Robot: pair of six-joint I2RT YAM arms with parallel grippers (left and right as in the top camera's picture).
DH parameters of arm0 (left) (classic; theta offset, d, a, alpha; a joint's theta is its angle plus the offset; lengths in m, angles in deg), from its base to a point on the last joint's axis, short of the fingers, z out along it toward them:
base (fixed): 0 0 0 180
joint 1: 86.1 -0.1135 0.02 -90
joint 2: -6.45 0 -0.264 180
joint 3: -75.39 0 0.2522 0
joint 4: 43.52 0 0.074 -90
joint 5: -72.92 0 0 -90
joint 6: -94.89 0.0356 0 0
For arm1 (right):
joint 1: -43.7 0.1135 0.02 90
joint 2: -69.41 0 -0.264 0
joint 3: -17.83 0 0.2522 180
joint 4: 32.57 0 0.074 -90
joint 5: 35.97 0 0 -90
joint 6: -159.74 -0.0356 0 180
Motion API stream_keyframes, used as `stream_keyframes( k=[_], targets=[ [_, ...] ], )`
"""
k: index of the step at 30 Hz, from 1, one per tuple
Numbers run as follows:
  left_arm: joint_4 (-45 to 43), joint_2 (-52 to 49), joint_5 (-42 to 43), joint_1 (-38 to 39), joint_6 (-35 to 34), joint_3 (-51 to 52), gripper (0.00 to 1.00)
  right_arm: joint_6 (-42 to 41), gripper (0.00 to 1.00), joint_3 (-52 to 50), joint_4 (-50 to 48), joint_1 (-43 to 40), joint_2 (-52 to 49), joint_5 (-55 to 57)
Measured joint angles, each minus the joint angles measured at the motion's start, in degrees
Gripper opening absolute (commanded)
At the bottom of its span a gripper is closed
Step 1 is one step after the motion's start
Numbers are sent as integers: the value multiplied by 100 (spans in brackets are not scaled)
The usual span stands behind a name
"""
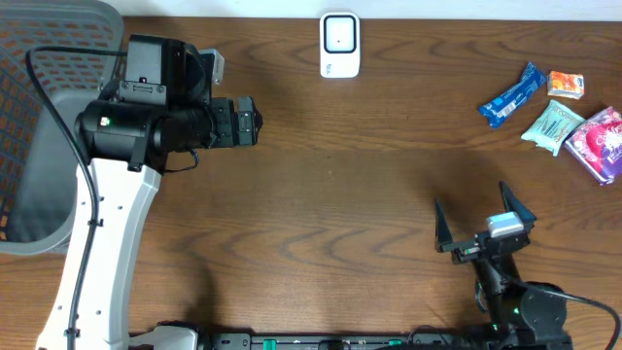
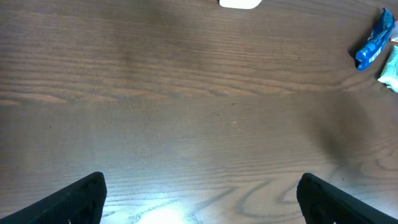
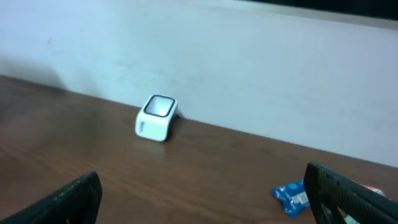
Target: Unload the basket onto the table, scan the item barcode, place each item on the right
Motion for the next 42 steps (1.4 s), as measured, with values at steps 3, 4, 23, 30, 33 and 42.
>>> stream_keyframes(
  k=[3,4,23,30,33,42],
  targets=[
    [0,0,2,0,2,0,98,2,99,-363,-396,0,201,79],
    [-2,0,0,0,0,0,98,-13,99,-476,-553,0,236,127],
    [-2,0,0,0,2,0,98,-743,99,-1104,-122,-570,278,1003],
    [-2,0,2,0,2,0,98,-758,99,-1104,-120,-570,278,994],
    [0,0,0,0,2,0,98,-758,99,-1104,-122,-570,278,994],
    [-2,0,0,0,2,0,98,-758,99,-1104,-122,-570,278,994]
  ],
)
